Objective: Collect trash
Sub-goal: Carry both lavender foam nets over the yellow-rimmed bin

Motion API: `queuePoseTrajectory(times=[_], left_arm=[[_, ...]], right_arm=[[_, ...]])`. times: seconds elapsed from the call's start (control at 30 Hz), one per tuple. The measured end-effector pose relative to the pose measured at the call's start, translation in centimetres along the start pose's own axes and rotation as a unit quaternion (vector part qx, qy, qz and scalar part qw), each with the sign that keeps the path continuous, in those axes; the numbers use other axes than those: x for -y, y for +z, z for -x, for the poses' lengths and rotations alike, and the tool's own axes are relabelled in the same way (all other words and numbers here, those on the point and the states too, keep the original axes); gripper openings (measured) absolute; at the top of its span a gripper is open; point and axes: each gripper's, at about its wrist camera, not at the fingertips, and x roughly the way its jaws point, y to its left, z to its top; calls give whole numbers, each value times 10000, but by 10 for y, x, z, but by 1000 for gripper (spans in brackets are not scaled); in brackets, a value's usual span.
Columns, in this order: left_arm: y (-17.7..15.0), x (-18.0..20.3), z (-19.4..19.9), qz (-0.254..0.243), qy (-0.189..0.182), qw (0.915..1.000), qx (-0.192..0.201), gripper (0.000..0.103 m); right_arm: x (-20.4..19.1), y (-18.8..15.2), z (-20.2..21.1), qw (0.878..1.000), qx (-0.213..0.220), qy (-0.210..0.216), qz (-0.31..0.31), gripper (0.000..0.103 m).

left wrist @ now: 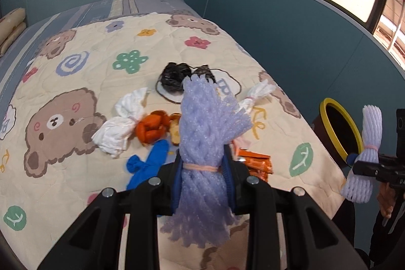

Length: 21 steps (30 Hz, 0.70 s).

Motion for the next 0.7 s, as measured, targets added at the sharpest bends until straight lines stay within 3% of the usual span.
queuePoseTrajectory(times=[0.43,0.7], left_arm=[[19,74,-12,-460,-61,9989,100,27],[38,134,-34,-827,-375,9958,118,27]], right_arm=[[40,-5,32,9985,364,-213,-341,28],[79,-8,67,9937,737,-507,-675,28]])
